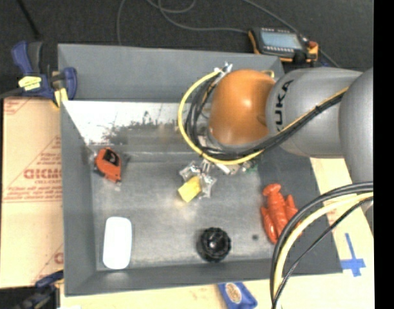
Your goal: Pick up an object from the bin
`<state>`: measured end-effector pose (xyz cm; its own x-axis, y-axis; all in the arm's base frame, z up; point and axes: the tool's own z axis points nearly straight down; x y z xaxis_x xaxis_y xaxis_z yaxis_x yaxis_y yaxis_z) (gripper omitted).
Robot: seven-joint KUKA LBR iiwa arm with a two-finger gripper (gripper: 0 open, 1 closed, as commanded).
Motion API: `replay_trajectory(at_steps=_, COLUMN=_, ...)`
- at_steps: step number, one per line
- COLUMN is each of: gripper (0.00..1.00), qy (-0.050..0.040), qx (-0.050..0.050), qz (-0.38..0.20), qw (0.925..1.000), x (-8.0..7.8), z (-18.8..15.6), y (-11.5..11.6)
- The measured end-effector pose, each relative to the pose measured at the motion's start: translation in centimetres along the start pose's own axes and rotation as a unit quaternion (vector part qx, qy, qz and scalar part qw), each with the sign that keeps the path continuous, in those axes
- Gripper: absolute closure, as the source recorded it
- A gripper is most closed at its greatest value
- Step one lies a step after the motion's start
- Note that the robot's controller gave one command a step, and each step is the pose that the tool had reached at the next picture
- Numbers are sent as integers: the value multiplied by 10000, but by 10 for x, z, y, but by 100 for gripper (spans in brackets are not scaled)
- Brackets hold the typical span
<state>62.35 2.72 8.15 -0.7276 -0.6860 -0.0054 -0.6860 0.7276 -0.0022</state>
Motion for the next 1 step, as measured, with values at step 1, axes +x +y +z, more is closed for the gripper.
replay_trajectory(at_steps=1, gripper=100, qy=-2, qx=6, qz=4, qw=10000, x=0, z=-6, y=-1)
